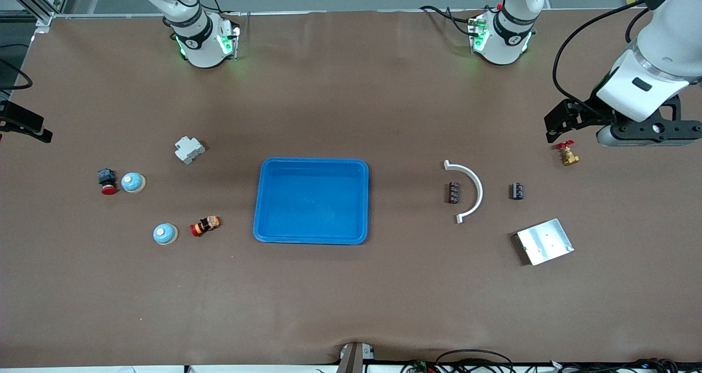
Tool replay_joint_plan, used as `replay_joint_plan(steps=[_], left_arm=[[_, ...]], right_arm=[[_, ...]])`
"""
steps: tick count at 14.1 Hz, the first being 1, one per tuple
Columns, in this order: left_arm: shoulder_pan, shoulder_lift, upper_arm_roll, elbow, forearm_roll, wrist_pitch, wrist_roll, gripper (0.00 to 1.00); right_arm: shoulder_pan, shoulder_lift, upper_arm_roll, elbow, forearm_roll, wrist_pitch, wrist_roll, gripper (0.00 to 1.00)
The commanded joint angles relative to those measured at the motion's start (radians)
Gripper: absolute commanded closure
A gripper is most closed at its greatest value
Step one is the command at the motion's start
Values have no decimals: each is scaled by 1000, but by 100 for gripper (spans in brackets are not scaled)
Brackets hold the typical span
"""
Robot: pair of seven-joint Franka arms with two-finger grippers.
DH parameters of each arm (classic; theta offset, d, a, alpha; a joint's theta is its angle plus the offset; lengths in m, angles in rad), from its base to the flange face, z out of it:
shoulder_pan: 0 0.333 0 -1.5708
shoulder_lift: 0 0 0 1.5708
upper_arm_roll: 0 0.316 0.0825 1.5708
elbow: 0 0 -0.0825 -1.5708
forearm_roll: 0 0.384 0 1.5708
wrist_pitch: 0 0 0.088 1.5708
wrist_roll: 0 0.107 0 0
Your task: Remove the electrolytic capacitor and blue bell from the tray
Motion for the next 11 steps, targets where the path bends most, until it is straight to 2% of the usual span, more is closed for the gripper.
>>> replay_joint_plan(steps=[1,11], left_arm=[[13,-4,1,1,-25,9,30,0],[11,-1,0,-3,-33,9,28,0]], right_arm=[[-10,-14,8,-2,2,-1,-3,0],[-18,-14,5,-2,5,-1,-12,0]])
